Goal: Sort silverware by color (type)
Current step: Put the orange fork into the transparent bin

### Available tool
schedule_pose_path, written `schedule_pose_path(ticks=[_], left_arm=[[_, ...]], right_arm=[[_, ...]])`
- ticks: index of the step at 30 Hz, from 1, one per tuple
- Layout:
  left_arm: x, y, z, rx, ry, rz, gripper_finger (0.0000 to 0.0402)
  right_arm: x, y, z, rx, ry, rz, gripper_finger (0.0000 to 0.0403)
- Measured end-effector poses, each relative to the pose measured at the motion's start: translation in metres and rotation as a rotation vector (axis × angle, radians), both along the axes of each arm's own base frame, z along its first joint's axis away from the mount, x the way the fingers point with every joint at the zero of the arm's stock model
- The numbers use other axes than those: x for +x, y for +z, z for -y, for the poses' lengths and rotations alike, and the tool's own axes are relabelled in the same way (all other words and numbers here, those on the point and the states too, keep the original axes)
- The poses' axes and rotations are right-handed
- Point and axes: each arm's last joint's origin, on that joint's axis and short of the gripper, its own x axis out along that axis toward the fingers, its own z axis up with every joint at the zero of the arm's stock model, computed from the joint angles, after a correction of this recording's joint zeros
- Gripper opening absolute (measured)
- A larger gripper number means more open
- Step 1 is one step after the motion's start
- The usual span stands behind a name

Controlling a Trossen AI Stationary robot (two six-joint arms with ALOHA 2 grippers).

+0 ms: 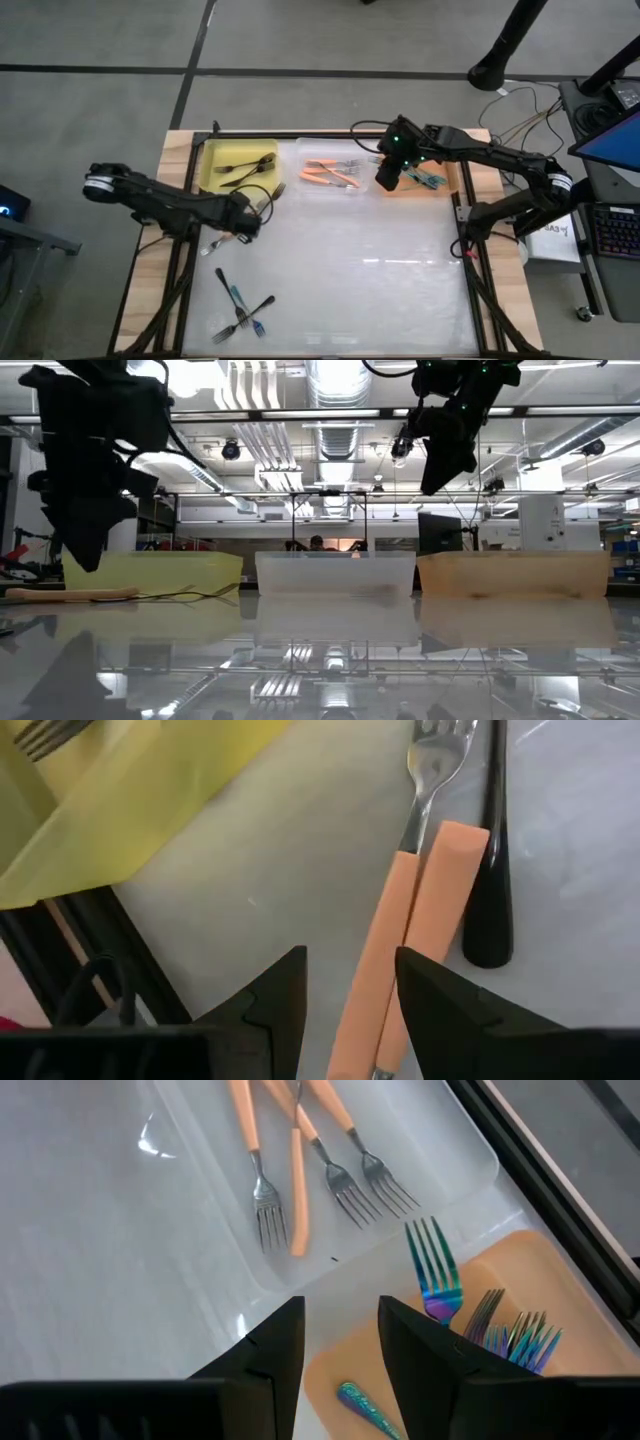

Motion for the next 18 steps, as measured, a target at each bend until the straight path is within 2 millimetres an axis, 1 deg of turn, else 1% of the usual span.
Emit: schedule_pose_path(ticks=[8,14,18], left_arm=[[0.017,-0.019,0.0,-0.028,-0.044,-0.029,0.0134],[0.021,-0.034,-0.001,-0.016,-0.039,-0.107,0.0134],[0.024,-0.039,-0.002,-0.018,-0.047,-0.131,0.0134]], right_arm=[[0.0,0.0,0.0,-0.001,0.0,0.0,0.0121],[0.0,0.0,0.0,-0.003,0.004,-0.002,0.0121],[0.0,0.0,0.0,-0.003,0.005,-0.002,0.0121]])
